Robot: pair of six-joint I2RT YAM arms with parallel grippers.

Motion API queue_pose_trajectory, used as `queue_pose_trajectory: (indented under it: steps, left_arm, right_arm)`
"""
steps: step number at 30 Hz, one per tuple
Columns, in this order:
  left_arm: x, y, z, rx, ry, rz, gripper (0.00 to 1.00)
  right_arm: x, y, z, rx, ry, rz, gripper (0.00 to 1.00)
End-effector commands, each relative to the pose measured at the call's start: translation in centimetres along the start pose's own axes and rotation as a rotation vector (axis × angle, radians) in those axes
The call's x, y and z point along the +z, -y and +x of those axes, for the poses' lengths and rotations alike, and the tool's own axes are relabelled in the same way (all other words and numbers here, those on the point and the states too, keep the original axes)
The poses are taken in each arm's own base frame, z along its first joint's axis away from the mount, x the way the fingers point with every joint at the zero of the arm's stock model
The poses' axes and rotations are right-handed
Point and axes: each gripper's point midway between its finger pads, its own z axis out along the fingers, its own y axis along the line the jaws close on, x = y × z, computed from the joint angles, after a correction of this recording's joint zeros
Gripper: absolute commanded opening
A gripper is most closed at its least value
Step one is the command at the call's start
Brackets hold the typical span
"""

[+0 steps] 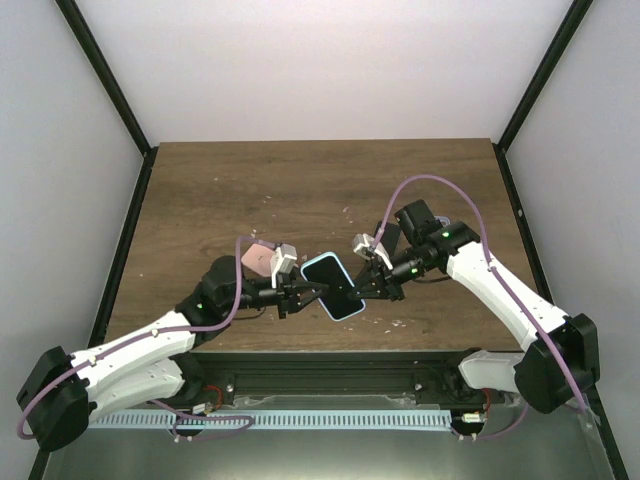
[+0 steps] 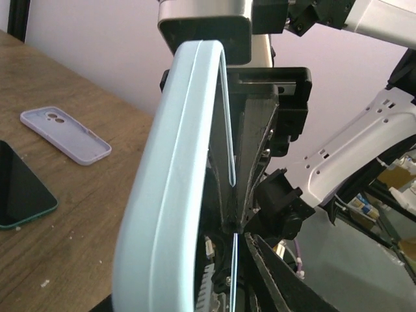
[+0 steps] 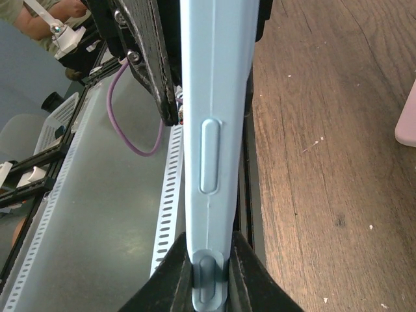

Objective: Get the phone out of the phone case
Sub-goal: Adjust the phone.

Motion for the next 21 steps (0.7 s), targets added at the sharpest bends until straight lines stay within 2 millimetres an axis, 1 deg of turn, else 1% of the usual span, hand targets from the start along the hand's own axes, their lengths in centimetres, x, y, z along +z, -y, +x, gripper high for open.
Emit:
queue_pose_trajectory:
  steps: [1,3,7,14,18,21]
  left_arm:
    - [0.12,1.24,-1.86,0.040,0.042,0.047,0.25]
    - [0.18,1.26,-1.82,0.038,0.040,0.050,0.22]
    - [0.34,1.05,-1.76,0.031,0.041,0.047,0.20]
    - [0.73,1.27,-1.84,0.033,0.037,0.073,0.13]
    - [0.78,1.51,-1.84,0.038,0.032,0.087,0.04]
    - [0.82,1.58,-1.82,0.038,0.032,0.094,0.00]
  right_arm:
    - [-0.46,-1.44,-2.44,-0.077,0.061,-0.048,0.01]
    - [-0.46,-1.42,-2.46,-0.076,0.062,-0.048,0.01]
    - [-0.32,-1.37,-2.30,-0.062,0.064,-0.058,0.01]
    - [-0.17,-1.17,-2.01,-0.044,0.063,-0.056,0.01]
    - [-0.19,-1.09,-2.00,-0.044,0.060,-0.050,0.01]
    - [-0.18,-0.94,-2.05,-0.043,0.059,-0.044,0.01]
